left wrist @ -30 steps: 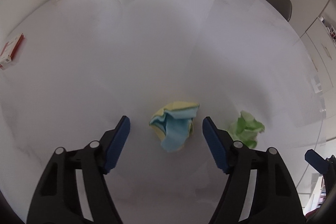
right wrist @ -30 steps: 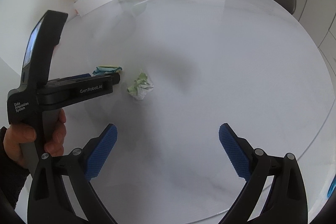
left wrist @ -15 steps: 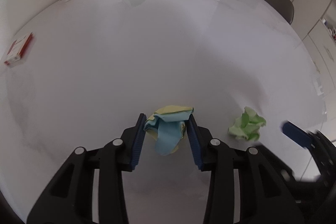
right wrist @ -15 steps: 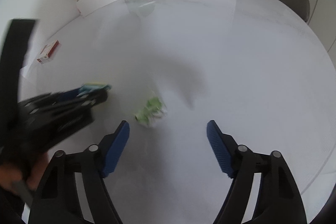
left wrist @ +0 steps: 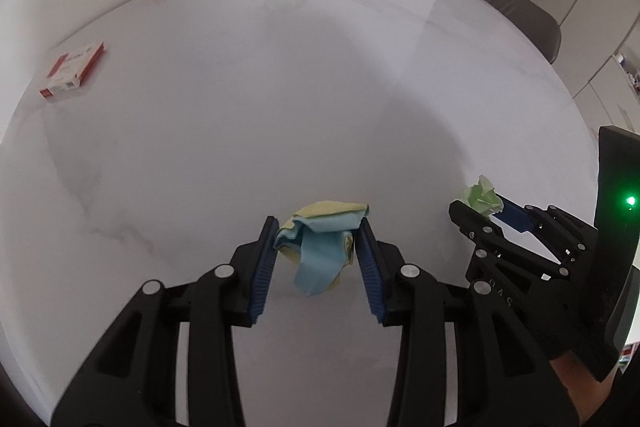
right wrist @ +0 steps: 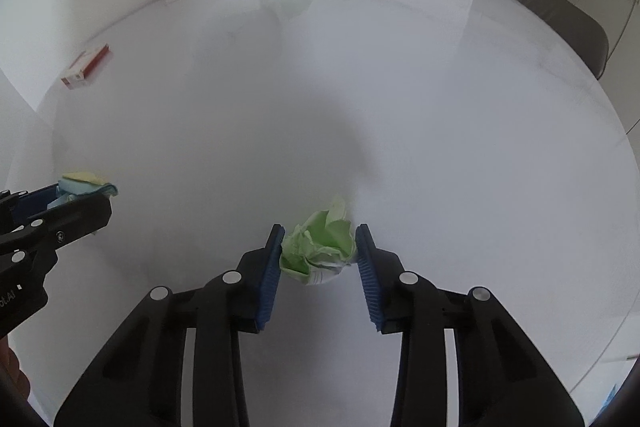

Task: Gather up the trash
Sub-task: 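Carry the cloth and green paper to the wastebasket and release both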

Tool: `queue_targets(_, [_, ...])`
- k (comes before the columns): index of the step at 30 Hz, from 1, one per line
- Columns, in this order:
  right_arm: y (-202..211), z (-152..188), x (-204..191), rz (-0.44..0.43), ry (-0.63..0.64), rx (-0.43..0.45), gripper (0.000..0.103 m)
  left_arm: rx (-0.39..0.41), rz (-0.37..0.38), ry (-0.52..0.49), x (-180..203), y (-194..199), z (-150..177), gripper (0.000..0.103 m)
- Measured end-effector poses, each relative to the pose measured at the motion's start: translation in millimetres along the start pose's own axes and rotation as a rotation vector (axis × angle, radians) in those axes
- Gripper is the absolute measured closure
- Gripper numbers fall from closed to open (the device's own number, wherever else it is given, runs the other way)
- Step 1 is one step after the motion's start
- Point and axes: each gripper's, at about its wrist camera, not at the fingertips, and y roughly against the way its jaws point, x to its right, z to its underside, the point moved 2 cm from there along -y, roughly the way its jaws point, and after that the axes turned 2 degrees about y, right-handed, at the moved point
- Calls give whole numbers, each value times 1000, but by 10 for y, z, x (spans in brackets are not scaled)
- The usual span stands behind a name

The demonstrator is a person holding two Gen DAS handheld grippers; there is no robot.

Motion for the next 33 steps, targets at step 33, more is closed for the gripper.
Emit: queue_targets(33, [2459, 5424, 1264, 254, -726, -190, 62, -185, 471, -938, 3224, 1768, 3488, 63])
